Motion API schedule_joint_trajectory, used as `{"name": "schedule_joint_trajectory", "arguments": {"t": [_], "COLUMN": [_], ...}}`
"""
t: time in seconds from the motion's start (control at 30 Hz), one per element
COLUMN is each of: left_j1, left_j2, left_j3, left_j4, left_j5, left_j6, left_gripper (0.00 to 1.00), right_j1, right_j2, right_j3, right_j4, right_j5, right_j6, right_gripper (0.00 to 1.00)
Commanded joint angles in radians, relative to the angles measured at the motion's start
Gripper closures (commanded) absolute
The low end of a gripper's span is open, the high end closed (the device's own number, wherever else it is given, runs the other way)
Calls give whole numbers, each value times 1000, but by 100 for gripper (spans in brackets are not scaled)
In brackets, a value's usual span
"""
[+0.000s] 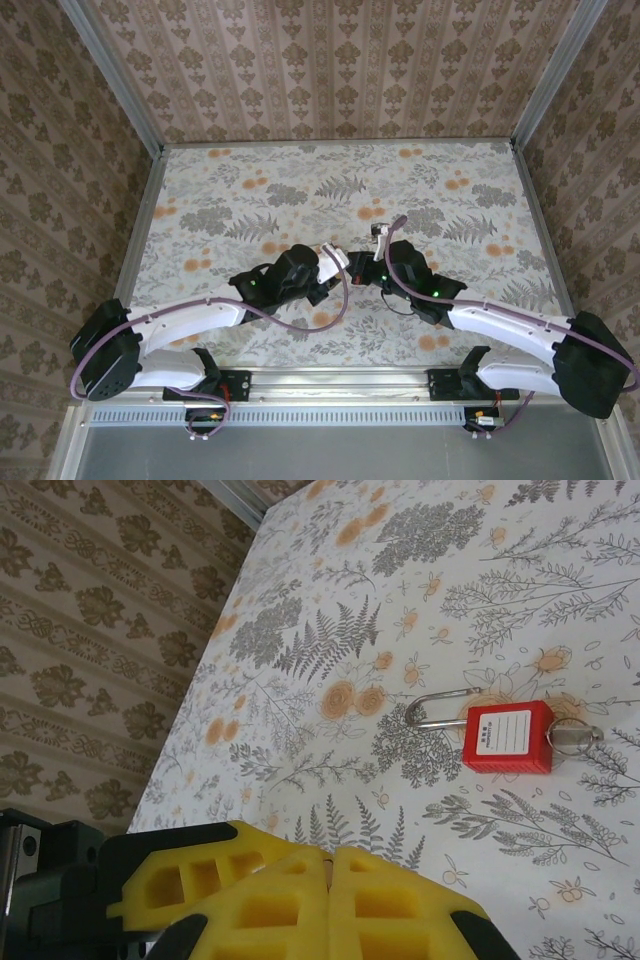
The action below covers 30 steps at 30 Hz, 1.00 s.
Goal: Unlock with the key
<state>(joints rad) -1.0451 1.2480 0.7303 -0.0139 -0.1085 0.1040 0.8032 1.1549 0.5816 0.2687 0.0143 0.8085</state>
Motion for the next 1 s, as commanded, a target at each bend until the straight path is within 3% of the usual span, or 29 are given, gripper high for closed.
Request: {"name": "schedule_joint_trajectory", "arguments": {"t": [0.0,0.57,0.97], "left_j1": [-13,-66,-101], "left_j2": [-36,1,51], "left_j3": [55,10,-9], "left_j4": [325,349,416], "left_j5": [58,65,31], "left_j6": [-11,28,87], "left_gripper": [83,84,83], "right_j1": [48,-9,-58], "right_j2": [48,-137,-196], "right_j3": [-39,70,117], "right_j4": [-30,-343,-420], "right_j5": [-184,-52,-36], "right_j6": [49,-121,-153], "right_gripper": [100,100,100]}}
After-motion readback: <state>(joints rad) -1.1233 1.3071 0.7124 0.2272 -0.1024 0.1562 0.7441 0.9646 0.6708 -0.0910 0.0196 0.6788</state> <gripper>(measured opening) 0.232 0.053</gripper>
